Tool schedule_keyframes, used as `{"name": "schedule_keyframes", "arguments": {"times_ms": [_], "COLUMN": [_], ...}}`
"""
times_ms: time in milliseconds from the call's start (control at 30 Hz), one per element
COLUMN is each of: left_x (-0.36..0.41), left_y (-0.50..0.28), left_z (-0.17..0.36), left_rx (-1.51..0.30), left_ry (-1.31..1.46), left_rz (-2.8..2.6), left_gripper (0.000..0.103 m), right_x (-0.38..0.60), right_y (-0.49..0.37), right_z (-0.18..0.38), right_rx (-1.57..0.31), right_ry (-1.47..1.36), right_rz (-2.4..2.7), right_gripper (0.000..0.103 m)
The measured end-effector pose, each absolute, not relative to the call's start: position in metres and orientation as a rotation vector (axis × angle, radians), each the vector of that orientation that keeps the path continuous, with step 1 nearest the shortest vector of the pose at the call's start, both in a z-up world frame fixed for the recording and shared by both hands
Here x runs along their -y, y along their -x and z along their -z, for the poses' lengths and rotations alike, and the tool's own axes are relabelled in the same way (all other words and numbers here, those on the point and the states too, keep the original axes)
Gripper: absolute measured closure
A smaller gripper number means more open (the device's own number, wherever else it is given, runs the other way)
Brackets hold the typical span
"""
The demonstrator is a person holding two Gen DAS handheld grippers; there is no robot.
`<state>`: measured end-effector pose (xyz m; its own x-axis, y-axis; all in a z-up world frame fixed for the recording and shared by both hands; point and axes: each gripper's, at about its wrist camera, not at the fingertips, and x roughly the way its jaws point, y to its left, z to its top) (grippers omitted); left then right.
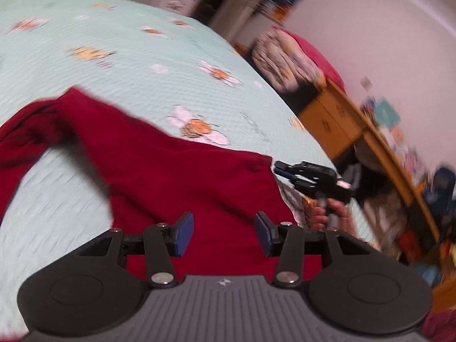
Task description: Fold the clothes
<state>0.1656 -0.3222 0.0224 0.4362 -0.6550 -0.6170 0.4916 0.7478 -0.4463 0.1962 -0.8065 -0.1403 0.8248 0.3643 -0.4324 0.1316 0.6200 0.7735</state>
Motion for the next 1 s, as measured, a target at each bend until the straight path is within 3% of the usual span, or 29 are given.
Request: {"name": "schedule_keyframes", "arguments": {"times_ms": [167,300,400,633,1000], "left_x": [0.422,0.493,0.532,0.572,0.607], "left_y": [-0.198,-0.249,-0.287,-0.322,-0.34], "left_z": [-0.02,-0.004,0.017,0.036,0.061], "left_rx": [-0.73,-0.711,-0.764,-0.827,-0.885], "left_ry": [-0.164,-0.226,-0.24,-0.264,-0.278], "left_rz": [0.817,0.905,0.933,0.972,1.042], "left_gripper": [0.05,0.046,0.046,0.047,0.047], "right_x": [0.801,0.787,0.773,0.745,0.742], "right_y": [-0.08,0.005,0.043,0.061,0.065], "right_z": [0.12,0.116,0.128,0.165,0.174], "right_rx": [-0.541,-0.541,-0.581,-0.604,-0.573], "right_ry": [-0.957,-0.992,-1.029,-1.176,-1.178], "right_rz": [-0.095,-0.025,0.023,-0.021,-0.048], "right_gripper": [0.082,0.081,0.07,0.066,0.067]}}
